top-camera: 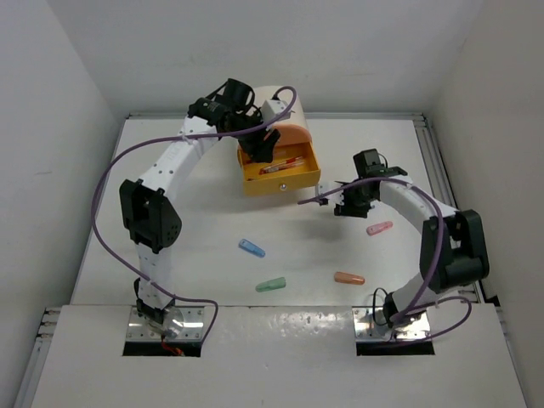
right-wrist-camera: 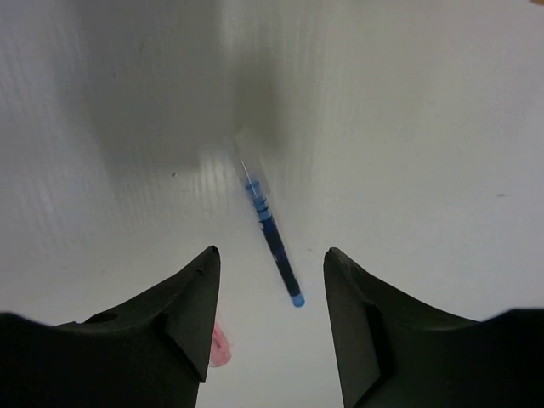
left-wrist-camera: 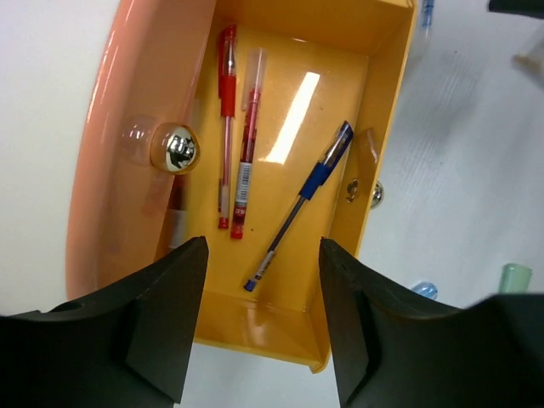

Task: Sort the stationery into containers
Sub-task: Place the pen in the drawer, then pick up the pen from the center of the board, then place the pen in the drawer, then close the drawer in the storage box.

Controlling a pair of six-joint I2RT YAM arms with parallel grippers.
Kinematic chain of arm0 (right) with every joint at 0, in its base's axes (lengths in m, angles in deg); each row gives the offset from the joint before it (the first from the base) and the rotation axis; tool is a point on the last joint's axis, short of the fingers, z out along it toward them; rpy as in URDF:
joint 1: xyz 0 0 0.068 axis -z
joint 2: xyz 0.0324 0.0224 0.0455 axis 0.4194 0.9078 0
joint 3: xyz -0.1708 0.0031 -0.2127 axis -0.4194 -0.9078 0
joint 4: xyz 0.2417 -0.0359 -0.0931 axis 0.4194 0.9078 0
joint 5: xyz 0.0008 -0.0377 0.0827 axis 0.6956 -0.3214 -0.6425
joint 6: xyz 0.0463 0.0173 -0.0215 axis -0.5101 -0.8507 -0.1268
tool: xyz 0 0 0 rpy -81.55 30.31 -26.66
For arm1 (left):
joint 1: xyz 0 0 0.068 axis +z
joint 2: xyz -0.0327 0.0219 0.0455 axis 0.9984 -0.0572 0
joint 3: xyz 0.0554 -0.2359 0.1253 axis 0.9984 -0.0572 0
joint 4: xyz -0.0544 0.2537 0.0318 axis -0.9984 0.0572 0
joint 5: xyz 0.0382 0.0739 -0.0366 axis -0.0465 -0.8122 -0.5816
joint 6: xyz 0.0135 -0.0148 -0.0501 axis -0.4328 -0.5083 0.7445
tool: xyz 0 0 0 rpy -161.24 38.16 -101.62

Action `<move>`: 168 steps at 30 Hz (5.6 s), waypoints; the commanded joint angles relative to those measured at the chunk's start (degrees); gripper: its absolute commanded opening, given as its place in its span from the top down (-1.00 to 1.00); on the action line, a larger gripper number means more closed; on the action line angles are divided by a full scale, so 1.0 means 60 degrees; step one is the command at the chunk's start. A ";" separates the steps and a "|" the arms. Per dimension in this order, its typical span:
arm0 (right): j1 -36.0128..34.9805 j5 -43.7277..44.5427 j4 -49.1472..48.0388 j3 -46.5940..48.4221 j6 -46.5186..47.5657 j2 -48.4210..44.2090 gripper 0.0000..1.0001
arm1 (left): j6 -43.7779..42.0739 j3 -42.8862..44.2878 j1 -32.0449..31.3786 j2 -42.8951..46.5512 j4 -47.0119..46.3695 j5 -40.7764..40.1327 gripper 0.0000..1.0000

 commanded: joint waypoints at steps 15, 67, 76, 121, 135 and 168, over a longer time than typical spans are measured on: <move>0.0503 0.0425 0.1540 0.2315 0.3328 0.3006 0.20 | 0.0822 0.0118 0.0222 0.1205 -0.0209 0.1730 -0.36; -0.1031 -0.5053 -0.3888 0.2551 -1.3348 -0.3160 1.00 | 0.7807 -0.7836 0.1849 0.8061 -1.0212 0.3620 -0.67; -0.2541 -0.4395 -0.7100 0.2475 -1.8043 -0.2590 1.00 | 1.0065 -0.8188 0.1058 0.7402 -1.2060 0.3532 -0.62; 0.1618 -0.5317 -0.2838 0.1553 -1.4440 -0.2545 0.64 | -0.0481 0.0833 -0.1272 -0.0537 -0.1237 -0.2416 0.92; 0.1119 -0.5112 -0.3189 0.1422 -1.4777 -0.2896 0.64 | 0.0512 0.1014 -0.0967 0.0557 -0.2223 -0.1789 -0.43; -0.0317 -0.1992 -0.5195 0.0893 -1.6388 0.0352 1.00 | 0.3034 -0.9638 -0.1008 0.5762 -0.7342 -0.3542 1.00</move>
